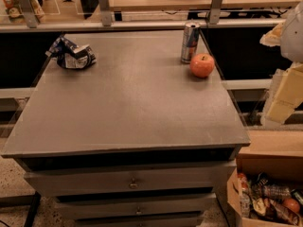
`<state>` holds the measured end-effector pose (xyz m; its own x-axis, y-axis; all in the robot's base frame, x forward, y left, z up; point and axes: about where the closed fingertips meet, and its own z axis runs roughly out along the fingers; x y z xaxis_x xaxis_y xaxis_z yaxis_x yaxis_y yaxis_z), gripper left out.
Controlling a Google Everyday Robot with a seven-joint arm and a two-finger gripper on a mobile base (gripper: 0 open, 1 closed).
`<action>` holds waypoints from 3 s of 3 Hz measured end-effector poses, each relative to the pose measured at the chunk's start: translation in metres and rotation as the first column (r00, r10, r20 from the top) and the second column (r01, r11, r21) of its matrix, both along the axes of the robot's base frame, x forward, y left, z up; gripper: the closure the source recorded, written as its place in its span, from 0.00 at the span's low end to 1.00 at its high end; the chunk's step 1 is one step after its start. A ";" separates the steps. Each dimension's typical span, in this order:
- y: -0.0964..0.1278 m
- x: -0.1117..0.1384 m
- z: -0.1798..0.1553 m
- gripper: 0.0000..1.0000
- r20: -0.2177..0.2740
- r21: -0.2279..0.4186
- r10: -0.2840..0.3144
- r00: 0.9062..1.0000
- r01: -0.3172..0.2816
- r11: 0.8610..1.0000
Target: Move redbull can near blue chip bag
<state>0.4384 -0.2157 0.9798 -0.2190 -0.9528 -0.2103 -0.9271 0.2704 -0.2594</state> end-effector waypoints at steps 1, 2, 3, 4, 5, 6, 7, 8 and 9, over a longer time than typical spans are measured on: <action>0.000 0.000 0.000 0.00 0.000 0.000 0.000 1.000 0.000 1.000; -0.001 0.008 0.002 0.00 0.012 0.028 -0.009 1.000 0.009 1.000; 0.005 0.043 0.007 0.00 0.047 0.087 -0.014 0.999 0.010 0.996; 0.010 0.090 0.013 0.00 0.070 0.178 -0.031 0.997 0.018 0.984; 0.008 0.135 0.022 0.00 0.103 0.275 -0.068 0.992 0.038 0.961; 0.015 0.182 0.030 0.00 0.140 0.383 -0.095 0.986 0.034 0.923; 0.015 0.182 0.030 0.00 0.140 0.383 -0.094 0.986 0.034 0.923; 0.015 0.186 0.028 0.00 0.139 0.406 -0.098 0.985 0.033 0.913; 0.012 0.203 0.029 0.00 0.153 0.468 -0.129 0.980 0.043 0.883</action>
Offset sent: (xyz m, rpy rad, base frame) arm 0.0184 -0.0028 -0.0019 0.0673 -0.0053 -0.0210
